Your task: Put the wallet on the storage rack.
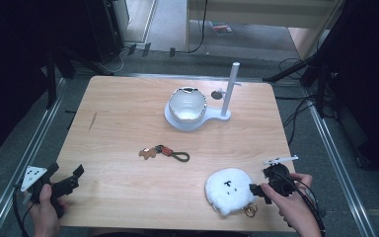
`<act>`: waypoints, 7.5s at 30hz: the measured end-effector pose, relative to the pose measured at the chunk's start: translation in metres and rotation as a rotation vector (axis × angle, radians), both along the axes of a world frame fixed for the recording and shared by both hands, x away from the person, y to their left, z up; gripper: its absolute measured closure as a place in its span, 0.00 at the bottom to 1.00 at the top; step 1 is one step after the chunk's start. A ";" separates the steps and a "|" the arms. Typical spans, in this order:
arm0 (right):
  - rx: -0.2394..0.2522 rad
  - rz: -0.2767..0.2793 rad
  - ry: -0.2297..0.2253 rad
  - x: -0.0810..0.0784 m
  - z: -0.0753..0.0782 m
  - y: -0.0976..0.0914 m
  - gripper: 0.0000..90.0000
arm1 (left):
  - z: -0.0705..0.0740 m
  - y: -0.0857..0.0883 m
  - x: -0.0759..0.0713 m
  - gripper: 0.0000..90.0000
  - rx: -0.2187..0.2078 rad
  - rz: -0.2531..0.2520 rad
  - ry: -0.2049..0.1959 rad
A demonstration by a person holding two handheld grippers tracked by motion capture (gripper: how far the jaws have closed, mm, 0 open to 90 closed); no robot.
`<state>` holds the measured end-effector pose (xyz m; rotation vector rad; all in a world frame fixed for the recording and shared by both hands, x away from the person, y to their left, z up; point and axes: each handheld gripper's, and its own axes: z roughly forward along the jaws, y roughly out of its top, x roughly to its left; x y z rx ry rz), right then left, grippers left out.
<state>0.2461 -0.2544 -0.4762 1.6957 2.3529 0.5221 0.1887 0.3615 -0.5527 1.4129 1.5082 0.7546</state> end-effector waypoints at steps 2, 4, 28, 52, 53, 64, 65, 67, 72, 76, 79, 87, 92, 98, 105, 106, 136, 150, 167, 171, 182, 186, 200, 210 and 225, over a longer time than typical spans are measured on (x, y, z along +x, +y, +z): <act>-0.010 0.001 0.021 0.001 0.001 0.002 0.36 | 0.000 0.000 0.000 0.07 0.000 0.001 -0.001; -0.023 0.019 0.088 0.003 0.002 0.005 0.42 | 0.000 0.000 0.000 0.07 0.001 -0.001 -0.001; -0.032 0.138 0.333 0.011 -0.010 0.034 0.37 | 0.000 0.000 0.000 0.07 0.001 -0.004 0.001; 0.021 0.119 0.388 0.014 -0.031 0.041 0.64 | 0.000 0.000 0.001 0.07 0.003 -0.001 0.007; 0.040 0.106 0.397 0.015 -0.031 0.039 0.67 | 0.000 0.000 0.001 0.07 0.003 -0.001 0.007; 0.057 0.090 0.338 0.013 -0.016 0.037 0.92 | 0.000 0.000 0.001 0.07 0.000 -0.002 0.007; 0.059 0.099 0.329 0.013 -0.013 0.037 0.92 | 0.000 0.000 0.001 0.07 0.000 -0.001 0.006; 0.066 0.103 0.296 0.011 0.002 0.037 0.92 | 0.000 0.000 0.001 0.07 0.000 -0.001 0.007; 0.066 0.111 0.255 0.008 0.025 0.039 0.92 | 0.000 0.000 0.001 0.07 0.002 -0.002 0.008; 0.070 0.128 0.222 0.007 0.046 0.044 0.92 | 0.000 0.000 0.001 0.07 0.002 -0.002 0.010; 0.072 0.144 0.205 0.008 0.060 0.049 0.92 | 0.000 0.000 0.001 0.07 0.001 -0.002 0.010; 0.067 0.158 0.170 0.021 0.089 0.061 0.92 | 0.000 0.000 0.001 0.07 -0.002 -0.002 0.008; 0.058 0.160 0.163 0.032 0.105 0.070 0.92 | 0.000 0.000 0.001 0.07 -0.003 -0.004 0.006; 0.028 0.162 0.147 0.047 0.121 0.083 0.92 | 0.000 0.000 0.001 0.07 -0.002 -0.006 0.006; 0.001 0.165 0.136 0.066 0.137 0.100 0.92 | 0.000 0.000 0.001 0.07 -0.004 -0.006 0.006; -0.001 0.161 0.139 0.069 0.138 0.102 0.92 | 0.000 0.000 0.001 0.07 -0.004 -0.007 0.005; -0.034 0.032 0.115 0.169 0.130 0.162 0.92 | 0.000 0.000 0.001 0.07 -0.003 -0.014 0.001; -0.092 0.005 0.076 0.196 0.122 0.192 0.92 | 0.000 0.000 0.000 0.08 -0.005 -0.016 -0.005; -0.145 0.018 0.022 0.210 0.110 0.208 0.92 | 0.000 0.000 0.000 0.08 -0.005 -0.015 -0.008; -0.152 0.016 0.004 0.211 0.108 0.212 0.91 | 0.000 0.000 0.000 0.08 -0.004 -0.016 -0.008; -0.180 0.007 0.004 0.215 0.098 0.214 0.90 | 0.000 0.000 0.000 0.08 -0.001 -0.020 -0.006; -0.180 0.001 0.007 0.216 0.094 0.212 0.89 | 0.000 0.000 0.000 0.08 -0.001 -0.021 -0.006; -0.173 0.053 -0.103 0.207 0.108 0.203 0.90 | 0.000 -0.001 -0.001 0.08 0.006 -0.025 -0.005; -0.235 0.100 -0.131 0.206 0.099 0.215 0.90 | 0.000 -0.001 0.000 0.08 0.005 -0.023 -0.006; -0.277 0.106 -0.117 0.213 0.080 0.222 0.90 | 0.000 -0.001 -0.001 0.08 0.003 -0.023 -0.007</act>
